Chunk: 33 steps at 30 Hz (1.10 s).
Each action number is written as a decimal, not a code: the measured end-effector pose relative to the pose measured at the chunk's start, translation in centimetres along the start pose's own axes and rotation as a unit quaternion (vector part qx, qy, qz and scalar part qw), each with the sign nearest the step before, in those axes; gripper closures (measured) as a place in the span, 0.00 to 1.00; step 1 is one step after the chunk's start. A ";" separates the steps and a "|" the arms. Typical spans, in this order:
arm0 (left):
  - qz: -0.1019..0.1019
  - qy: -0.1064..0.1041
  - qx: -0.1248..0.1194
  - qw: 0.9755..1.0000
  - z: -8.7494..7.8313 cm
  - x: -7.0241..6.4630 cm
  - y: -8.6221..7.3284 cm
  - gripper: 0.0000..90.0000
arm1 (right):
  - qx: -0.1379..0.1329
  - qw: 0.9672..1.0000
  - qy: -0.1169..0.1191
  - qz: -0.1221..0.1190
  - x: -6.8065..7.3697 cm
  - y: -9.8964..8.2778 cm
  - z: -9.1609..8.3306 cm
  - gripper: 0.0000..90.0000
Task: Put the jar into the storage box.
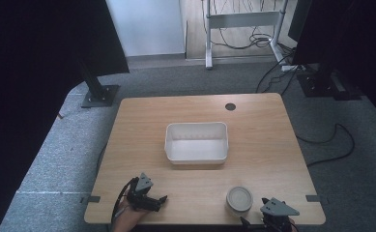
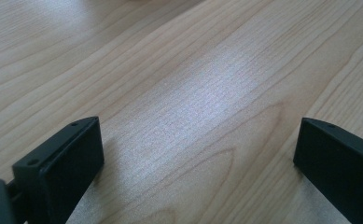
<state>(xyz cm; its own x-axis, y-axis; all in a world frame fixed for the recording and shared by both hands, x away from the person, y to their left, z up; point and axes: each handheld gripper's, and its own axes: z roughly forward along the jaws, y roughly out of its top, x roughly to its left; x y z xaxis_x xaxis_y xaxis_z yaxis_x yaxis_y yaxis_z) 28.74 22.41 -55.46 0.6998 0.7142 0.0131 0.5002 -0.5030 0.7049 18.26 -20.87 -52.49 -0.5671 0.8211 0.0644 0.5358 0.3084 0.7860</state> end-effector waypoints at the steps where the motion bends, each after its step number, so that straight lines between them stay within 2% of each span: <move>1: 0.000 0.000 0.000 1.000 0.0 0.0 0.0 0.01 | -0.001 1.000 0.001 -0.001 0.0 0.0 0.1 0.00; 20: 0.000 0.000 0.000 1.000 0.0 0.0 0.0 0.01 | -0.004 1.000 0.007 -0.016 1.0 1.1 2.2 0.01; 33: 0.000 0.000 0.000 1.000 0.0 0.0 0.0 0.01 | 0.001 1.000 0.013 -0.017 1.3 1.9 3.8 0.03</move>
<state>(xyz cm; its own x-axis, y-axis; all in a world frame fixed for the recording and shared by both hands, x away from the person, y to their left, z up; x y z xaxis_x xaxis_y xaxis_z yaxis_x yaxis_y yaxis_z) 28.75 22.41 -55.46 0.6998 0.7142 0.0131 0.5002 -0.5030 0.7048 20.94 -17.40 -53.30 -0.6002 0.7981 0.0537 0.5171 0.3359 0.7872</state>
